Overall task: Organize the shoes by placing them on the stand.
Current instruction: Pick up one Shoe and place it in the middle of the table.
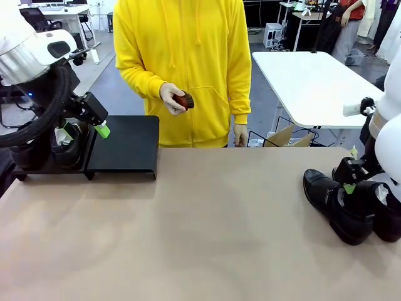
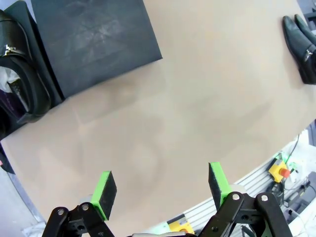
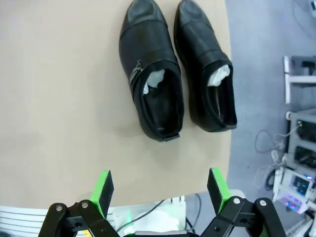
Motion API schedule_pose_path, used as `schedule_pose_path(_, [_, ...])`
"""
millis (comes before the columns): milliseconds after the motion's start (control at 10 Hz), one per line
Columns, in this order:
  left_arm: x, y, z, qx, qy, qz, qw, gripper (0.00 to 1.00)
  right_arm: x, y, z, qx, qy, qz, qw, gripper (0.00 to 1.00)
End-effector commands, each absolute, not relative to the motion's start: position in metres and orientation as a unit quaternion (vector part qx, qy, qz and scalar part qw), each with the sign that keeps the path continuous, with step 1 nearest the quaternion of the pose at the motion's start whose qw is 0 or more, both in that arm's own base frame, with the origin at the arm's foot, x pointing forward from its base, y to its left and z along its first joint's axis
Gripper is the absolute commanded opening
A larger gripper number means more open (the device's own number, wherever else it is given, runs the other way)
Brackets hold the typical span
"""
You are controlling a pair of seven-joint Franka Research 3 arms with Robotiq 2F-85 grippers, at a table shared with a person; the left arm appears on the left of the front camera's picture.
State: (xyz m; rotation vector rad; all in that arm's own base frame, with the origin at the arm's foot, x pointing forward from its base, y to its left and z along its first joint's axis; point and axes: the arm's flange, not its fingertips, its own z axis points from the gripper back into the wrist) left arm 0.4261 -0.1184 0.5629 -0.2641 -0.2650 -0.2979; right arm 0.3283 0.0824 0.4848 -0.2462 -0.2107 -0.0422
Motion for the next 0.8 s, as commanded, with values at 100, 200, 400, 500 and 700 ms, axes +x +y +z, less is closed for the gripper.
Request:
schedule_pose_path(100, [0.424,-0.118,0.564,-0.139,-0.135,-0.146,0.970,0.96,0.328,0.082,0.485,-0.123,-0.105,-0.021,0.987,1.00])
schedule_pose_path(200, [0.424,-0.118,0.564,-0.139,-0.135,-0.146,0.970,0.96,0.340,0.067,0.479,-0.111,-0.079,-0.004,0.991,1.00])
schedule_pose_path(400, [0.424,-0.118,0.564,-0.139,-0.135,-0.146,0.970,0.96,0.355,0.035,0.463,-0.071,-0.069,0.034,0.995,1.00])
schedule_pose_path(500, [0.424,-0.118,0.564,-0.139,-0.135,-0.146,0.970,0.96,0.364,0.020,0.451,-0.042,-0.060,0.063,0.995,1.00])
schedule_pose_path(700, [0.424,-0.118,0.564,-0.139,-0.135,-0.146,0.970,0.96,0.378,-0.005,0.430,0.028,-0.061,0.110,0.992,1.00])
